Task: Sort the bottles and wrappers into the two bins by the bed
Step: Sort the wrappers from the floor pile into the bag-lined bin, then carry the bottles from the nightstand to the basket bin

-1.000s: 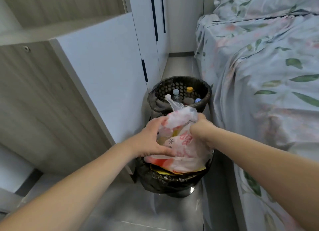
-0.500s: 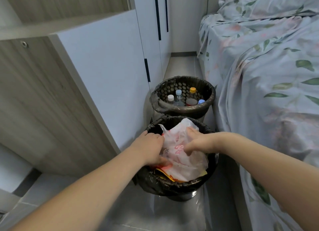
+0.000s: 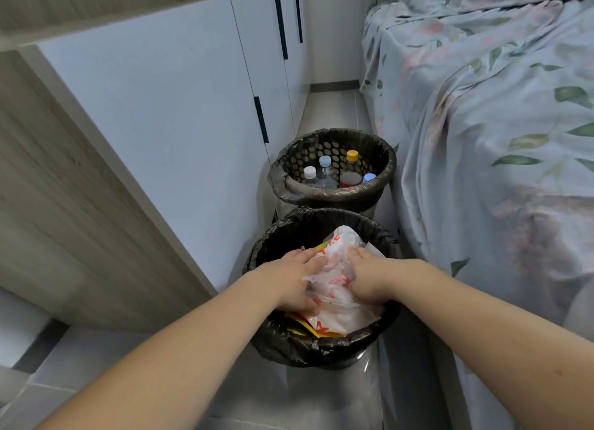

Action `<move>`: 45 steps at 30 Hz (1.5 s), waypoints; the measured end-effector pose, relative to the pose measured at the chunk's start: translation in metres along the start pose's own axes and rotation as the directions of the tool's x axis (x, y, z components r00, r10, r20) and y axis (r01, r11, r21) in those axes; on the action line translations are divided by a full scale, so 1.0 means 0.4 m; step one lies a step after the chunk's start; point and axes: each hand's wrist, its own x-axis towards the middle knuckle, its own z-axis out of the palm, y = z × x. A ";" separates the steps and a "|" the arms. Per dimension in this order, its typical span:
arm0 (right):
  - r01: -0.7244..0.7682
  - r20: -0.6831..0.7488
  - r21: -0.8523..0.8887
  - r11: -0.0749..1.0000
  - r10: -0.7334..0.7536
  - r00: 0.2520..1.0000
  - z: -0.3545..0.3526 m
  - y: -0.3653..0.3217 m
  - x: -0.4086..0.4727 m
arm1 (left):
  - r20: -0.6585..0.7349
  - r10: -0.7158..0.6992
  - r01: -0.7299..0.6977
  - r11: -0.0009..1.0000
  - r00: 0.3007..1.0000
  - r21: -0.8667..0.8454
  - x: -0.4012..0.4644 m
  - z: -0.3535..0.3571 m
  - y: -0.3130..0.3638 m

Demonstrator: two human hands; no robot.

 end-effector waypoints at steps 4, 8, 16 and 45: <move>0.000 -0.020 -0.040 0.999 -0.001 1.000 -0.001 -0.009 -0.007 | 0.030 -0.020 0.019 0.999 0.999 0.038 0.012 0.003 0.005; 0.016 -0.033 -0.065 0.998 -0.018 0.999 -0.023 -0.023 -0.021 | 0.009 -0.022 0.022 0.999 1.000 0.046 -0.010 -0.004 0.002; 0.088 -0.102 0.174 0.981 -0.071 0.992 -0.089 -0.024 -0.122 | -0.145 -0.019 0.011 0.998 0.989 -0.056 -0.085 -0.062 -0.035; -0.109 -0.521 0.193 0.975 0.196 0.831 -0.762 -0.211 -0.658 | -0.581 0.265 -0.114 0.952 0.769 0.283 -0.384 -0.982 0.185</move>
